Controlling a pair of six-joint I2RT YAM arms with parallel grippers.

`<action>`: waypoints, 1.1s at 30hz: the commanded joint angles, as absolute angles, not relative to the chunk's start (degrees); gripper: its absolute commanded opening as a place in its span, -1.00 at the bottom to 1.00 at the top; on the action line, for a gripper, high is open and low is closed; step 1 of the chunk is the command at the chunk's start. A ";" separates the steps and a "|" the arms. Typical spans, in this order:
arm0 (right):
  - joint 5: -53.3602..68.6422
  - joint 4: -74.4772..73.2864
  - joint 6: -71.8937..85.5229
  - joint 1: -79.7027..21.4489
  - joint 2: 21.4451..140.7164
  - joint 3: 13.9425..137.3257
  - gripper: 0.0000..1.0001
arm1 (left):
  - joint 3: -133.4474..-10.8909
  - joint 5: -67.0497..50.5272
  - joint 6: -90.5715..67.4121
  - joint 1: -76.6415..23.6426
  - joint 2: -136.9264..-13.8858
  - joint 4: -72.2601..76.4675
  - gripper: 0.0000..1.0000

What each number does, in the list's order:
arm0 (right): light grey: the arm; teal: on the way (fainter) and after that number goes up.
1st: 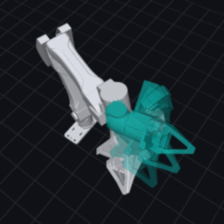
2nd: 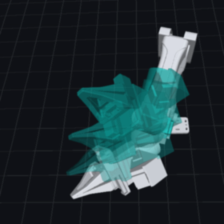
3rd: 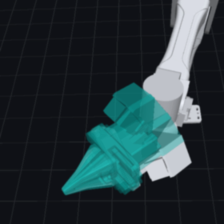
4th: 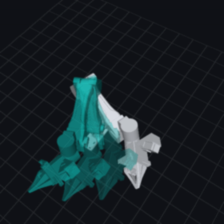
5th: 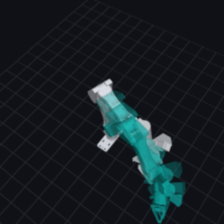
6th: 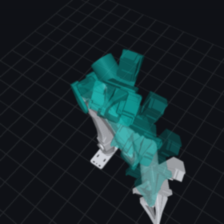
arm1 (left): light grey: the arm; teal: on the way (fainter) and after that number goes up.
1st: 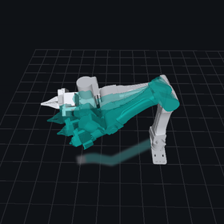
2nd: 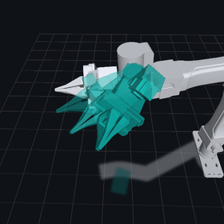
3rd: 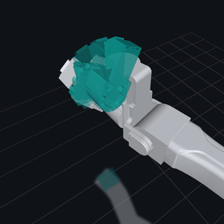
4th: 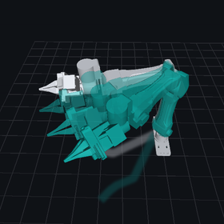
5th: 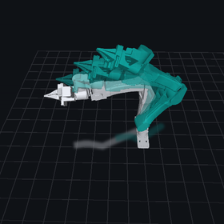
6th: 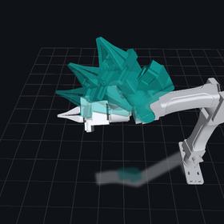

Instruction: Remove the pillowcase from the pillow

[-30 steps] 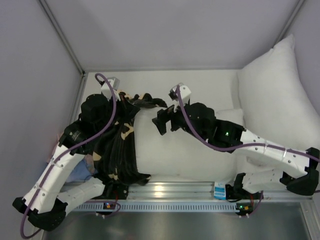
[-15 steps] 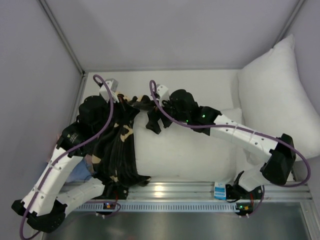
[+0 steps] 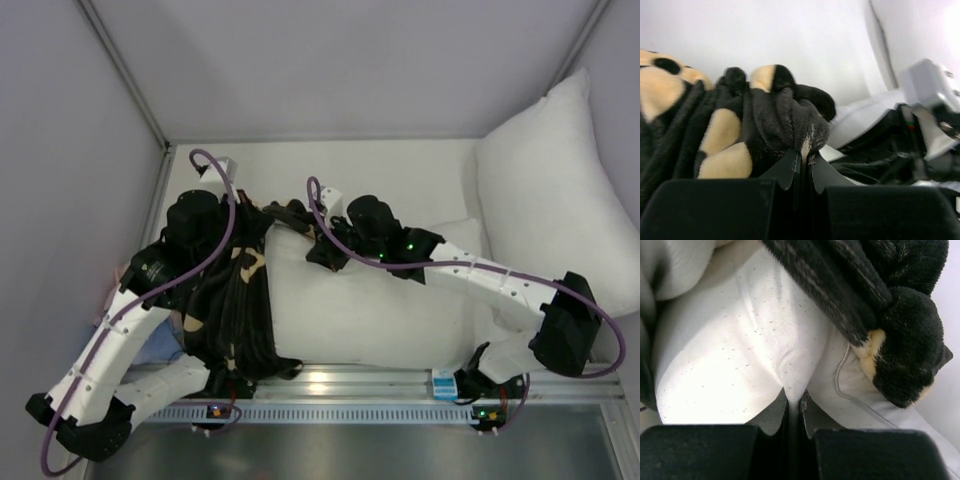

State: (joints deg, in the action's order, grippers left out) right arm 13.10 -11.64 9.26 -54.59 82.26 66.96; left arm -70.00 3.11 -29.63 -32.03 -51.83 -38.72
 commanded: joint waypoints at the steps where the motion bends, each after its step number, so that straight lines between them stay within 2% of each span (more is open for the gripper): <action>1: 11.70 -15.12 11.42 -55.37 76.92 63.29 -1.00 | -71.63 16.21 -27.86 -31.99 -53.08 -32.07 -1.00; 7: 8.98 -16.43 13.18 -57.91 70.68 58.72 -1.00 | -75.40 35.21 -24.00 -31.21 -63.26 -35.06 -1.00; 9: 5.21 -17.31 14.14 -59.06 69.35 57.05 -1.00 | -78.65 36.03 -24.17 -29.80 -67.65 -37.17 -1.00; 18: 3.08 -18.46 18.10 -61.26 60.39 49.40 -1.00 | -79.45 23.22 -24.44 -12.32 -72.77 -35.42 -1.00; 33: -6.94 -22.76 19.60 -62.31 55.46 49.22 -1.00 | -77.61 21.71 -22.59 -3.79 -75.67 -35.33 -1.00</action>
